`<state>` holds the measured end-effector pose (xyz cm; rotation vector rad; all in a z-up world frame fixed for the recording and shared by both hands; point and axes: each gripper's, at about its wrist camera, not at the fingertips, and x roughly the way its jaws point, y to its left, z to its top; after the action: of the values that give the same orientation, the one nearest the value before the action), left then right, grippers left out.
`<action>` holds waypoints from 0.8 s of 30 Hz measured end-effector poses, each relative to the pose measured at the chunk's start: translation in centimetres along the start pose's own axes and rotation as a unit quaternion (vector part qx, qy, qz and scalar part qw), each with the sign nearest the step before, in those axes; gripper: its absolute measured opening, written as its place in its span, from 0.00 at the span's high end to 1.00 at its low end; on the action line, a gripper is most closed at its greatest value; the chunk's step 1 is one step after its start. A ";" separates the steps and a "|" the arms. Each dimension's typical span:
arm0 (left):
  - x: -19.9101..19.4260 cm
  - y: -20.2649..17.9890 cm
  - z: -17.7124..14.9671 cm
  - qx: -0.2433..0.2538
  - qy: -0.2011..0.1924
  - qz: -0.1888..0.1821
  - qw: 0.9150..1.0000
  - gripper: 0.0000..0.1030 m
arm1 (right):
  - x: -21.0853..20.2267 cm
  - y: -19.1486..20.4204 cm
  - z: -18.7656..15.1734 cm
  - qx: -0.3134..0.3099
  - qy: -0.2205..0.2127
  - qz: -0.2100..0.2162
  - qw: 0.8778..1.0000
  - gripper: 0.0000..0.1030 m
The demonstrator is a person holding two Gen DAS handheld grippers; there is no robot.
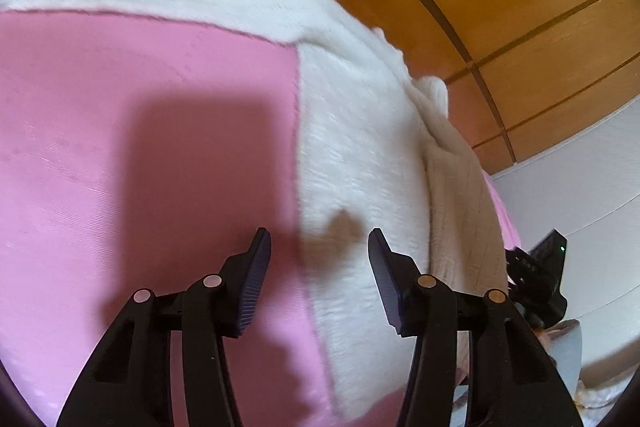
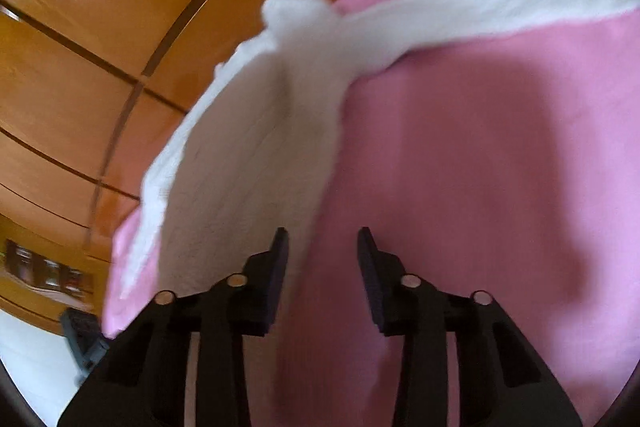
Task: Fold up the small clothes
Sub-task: 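Grasp the sweater body with the right gripper while the left gripper grasps another part, then lift and shake the sweater with both grippers to spread it out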
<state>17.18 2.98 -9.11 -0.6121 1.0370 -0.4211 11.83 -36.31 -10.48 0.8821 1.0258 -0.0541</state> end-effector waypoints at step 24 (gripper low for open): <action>-14.5 0.7 -1.8 -0.020 -0.051 -0.032 0.998 0.94 | -14.4 3.0 0.2 -0.113 -0.091 -0.007 0.989 0.95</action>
<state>9.01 11.57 -0.58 -0.6972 0.9325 -0.4223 5.34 -39.43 2.33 0.6506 0.8488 -0.0289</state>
